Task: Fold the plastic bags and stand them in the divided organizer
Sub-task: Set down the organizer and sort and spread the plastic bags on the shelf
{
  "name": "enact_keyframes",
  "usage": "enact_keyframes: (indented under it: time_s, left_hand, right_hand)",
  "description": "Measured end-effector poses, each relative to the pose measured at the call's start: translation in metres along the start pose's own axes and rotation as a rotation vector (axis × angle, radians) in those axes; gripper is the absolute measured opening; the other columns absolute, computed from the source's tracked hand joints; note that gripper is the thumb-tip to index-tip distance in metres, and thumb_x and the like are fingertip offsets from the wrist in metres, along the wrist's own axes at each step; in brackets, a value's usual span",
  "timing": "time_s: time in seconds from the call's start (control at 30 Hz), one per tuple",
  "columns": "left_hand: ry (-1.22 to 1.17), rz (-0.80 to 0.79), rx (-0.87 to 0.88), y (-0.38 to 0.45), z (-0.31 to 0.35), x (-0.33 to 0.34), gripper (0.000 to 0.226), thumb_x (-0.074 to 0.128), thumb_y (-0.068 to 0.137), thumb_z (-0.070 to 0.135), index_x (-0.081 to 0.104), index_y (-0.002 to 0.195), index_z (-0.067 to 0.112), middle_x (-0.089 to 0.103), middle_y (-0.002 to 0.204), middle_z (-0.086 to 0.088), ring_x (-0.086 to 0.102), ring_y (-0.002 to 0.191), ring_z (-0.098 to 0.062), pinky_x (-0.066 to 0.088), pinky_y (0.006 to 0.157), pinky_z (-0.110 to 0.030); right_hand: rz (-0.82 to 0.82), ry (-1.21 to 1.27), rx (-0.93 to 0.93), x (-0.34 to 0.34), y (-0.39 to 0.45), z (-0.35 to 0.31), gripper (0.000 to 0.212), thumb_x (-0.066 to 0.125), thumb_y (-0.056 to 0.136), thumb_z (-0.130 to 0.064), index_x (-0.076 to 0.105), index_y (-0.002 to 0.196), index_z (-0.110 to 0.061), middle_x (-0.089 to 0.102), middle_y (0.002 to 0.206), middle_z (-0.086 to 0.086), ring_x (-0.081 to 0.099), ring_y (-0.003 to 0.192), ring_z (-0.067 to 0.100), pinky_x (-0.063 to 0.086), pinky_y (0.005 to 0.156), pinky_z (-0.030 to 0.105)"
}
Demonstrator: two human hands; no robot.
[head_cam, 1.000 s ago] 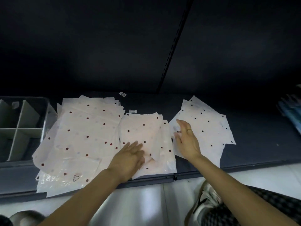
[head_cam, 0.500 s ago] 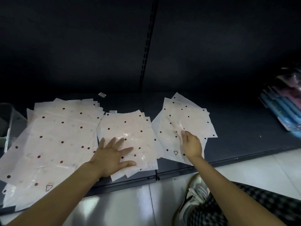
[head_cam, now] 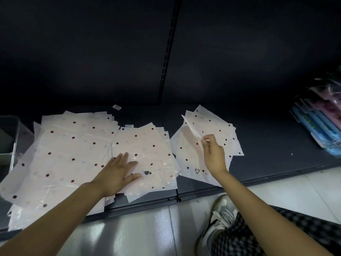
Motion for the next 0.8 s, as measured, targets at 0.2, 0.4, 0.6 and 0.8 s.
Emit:
enact_keyframes:
  time_s: [0.2, 0.4, 0.6, 0.8]
  left_hand:
    - [-1.27, 0.075, -0.103, -0.003, 0.044, -0.025, 0.077, 0.052, 0.072, 0.063, 0.035, 0.14, 0.031, 0.046, 0.141, -0.002, 0.051, 0.122, -0.017, 0.044, 0.099, -0.032]
    - [-1.342, 0.235, -0.372, -0.001, 0.008, -0.028, 0.046, 0.067, 0.086, 0.012, 0.047, 0.127, 0.008, 0.064, 0.111, -0.014, 0.061, 0.104, -0.034, 0.053, 0.085, -0.047]
    - [-1.118, 0.043, -0.317, 0.005, -0.009, -0.037, 0.037, 0.058, 0.087, -0.005, 0.052, 0.121, 0.008, 0.066, 0.101, -0.01, 0.063, 0.089, -0.026, 0.052, 0.072, -0.034]
    - [-0.808, -0.258, -0.187, 0.015, -0.019, -0.052, 0.045, 0.066, 0.086, 0.011, 0.052, 0.128, 0.019, 0.061, 0.125, 0.001, 0.06, 0.113, -0.018, 0.049, 0.095, -0.032]
  right_hand:
    - [-0.235, 0.199, -0.155, 0.059, -0.035, -0.093, 0.013, 0.043, 0.099, -0.017, 0.052, 0.102, -0.008, 0.067, 0.099, 0.006, 0.059, 0.069, 0.029, 0.045, 0.065, 0.038]
    - [-0.557, -0.053, -0.43, 0.106, -0.068, -0.113, 0.024, 0.043, 0.099, -0.027, 0.06, 0.112, -0.017, 0.07, 0.101, 0.005, 0.063, 0.091, 0.026, 0.048, 0.08, 0.036]
    - [-0.275, -0.161, 0.023, 0.05, 0.014, 0.009, 0.053, 0.053, 0.094, -0.03, 0.036, 0.144, -0.017, 0.044, 0.143, 0.008, 0.036, 0.133, 0.022, 0.032, 0.103, 0.028]
    - [-0.353, -0.421, 0.182, 0.028, 0.032, 0.104, 0.067, 0.058, 0.089, -0.045, 0.032, 0.146, -0.02, 0.026, 0.154, 0.003, 0.022, 0.14, 0.029, 0.029, 0.11, 0.039]
Point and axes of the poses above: each hand's wrist, its own y-axis towards the middle knuckle, its own x-axis out of the palm, z = x × y, the point moved 10 cm from there along y, towards the middle knuckle
